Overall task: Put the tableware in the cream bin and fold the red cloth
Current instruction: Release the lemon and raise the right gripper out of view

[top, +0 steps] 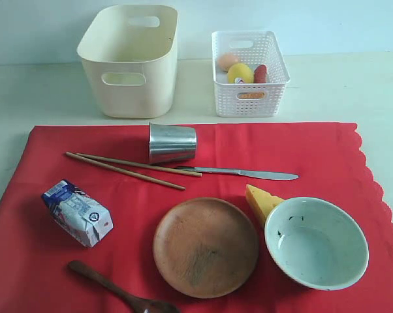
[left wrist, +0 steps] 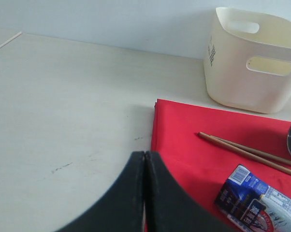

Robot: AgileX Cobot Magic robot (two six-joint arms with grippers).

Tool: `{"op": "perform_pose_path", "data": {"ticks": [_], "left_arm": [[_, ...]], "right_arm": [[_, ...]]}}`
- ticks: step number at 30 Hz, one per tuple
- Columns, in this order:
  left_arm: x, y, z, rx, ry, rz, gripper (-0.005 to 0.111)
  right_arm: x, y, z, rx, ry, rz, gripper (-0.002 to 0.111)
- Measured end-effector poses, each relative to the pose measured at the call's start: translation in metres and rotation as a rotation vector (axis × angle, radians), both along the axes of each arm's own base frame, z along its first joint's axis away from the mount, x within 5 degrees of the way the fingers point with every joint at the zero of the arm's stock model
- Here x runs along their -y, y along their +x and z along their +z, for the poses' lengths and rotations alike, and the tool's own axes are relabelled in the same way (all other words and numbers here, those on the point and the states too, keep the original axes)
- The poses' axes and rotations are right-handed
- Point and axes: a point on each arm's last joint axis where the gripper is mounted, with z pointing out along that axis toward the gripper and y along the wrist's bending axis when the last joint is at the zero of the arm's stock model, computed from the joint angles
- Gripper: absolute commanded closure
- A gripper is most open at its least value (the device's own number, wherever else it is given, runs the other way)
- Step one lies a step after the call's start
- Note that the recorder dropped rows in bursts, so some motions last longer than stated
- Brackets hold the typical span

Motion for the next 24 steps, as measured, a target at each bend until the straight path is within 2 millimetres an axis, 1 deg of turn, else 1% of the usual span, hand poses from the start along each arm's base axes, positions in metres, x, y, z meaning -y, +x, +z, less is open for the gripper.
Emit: {"op": "perform_pose_path", "data": {"ticks": [4,7,13,17,21,22,23,24], "left_arm": [[0.000,0.000,0.000,0.000,0.000,0.000,0.107],[0.000,0.000,0.000,0.000,0.000,0.000,0.107],[0.000,0.000,0.000,0.000,0.000,0.000,0.107],[0.000,0.000,0.000,0.000,0.000,0.000,0.107],[0.000,0.000,0.000,0.000,0.000,0.000,0.107],[0.000,0.000,0.000,0.000,0.000,0.000,0.107],[0.000,0.000,0.000,0.000,0.000,0.000,0.107],[0.000,0.000,0.000,0.000,0.000,0.000,0.107]], "right_arm": [[0.005,-0.017,0.025,0.063,0.009,0.010,0.037],[0.007,-0.027,0.038,0.099,0.016,0.024,0.038],[0.005,-0.044,0.054,0.141,0.054,0.095,0.038],[0.007,-0.059,0.051,0.141,0.056,0.125,0.038],[0.012,-0.075,0.041,0.135,0.047,0.136,0.038],[0.015,-0.087,0.037,0.146,0.048,0.143,0.038],[0.016,-0.093,0.034,0.147,0.051,0.149,0.038],[0.017,-0.104,0.025,0.142,0.059,0.167,0.038]]}}
